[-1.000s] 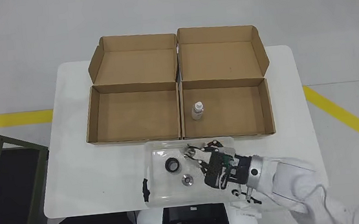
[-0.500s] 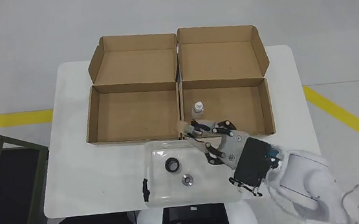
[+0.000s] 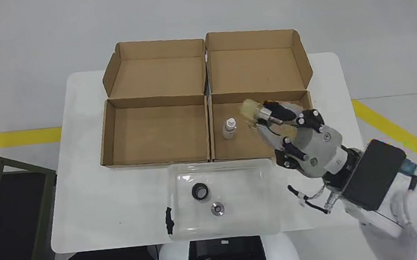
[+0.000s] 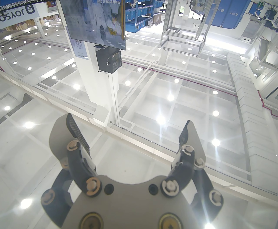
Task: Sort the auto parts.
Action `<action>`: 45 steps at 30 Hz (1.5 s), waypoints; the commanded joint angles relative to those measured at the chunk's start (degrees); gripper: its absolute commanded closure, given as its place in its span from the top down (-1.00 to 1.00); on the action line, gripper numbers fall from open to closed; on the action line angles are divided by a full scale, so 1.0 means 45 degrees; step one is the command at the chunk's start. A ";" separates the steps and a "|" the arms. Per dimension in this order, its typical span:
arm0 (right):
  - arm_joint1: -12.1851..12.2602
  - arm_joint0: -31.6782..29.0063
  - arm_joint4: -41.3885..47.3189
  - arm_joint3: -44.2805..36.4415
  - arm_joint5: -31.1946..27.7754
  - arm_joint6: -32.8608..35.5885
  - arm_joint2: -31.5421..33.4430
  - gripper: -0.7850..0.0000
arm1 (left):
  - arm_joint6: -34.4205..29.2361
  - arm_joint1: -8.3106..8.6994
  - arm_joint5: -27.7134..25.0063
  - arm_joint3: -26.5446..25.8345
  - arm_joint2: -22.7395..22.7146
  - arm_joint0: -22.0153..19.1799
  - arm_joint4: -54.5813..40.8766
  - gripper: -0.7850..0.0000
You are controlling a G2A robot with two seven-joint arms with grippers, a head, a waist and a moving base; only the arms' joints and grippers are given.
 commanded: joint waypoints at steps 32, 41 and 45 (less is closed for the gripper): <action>0.0000 -0.0032 -0.0068 0.1182 -0.1014 0.1570 -0.0275 -1.00 | 0.0000 0.0000 0.0000 0.0000 0.0000 0.0000 0.0000 1.00; 0.0036 -0.0386 -0.0564 0.1898 -0.1099 0.2210 -0.0367 -1.00 | 0.0000 0.0000 0.0000 0.0000 0.0000 0.0000 0.0000 1.00; 0.0069 -0.0472 -0.0788 0.2336 -0.1453 0.2366 -0.0381 -1.00 | 0.0000 0.0000 0.0000 0.0000 0.0000 0.0000 0.0000 1.00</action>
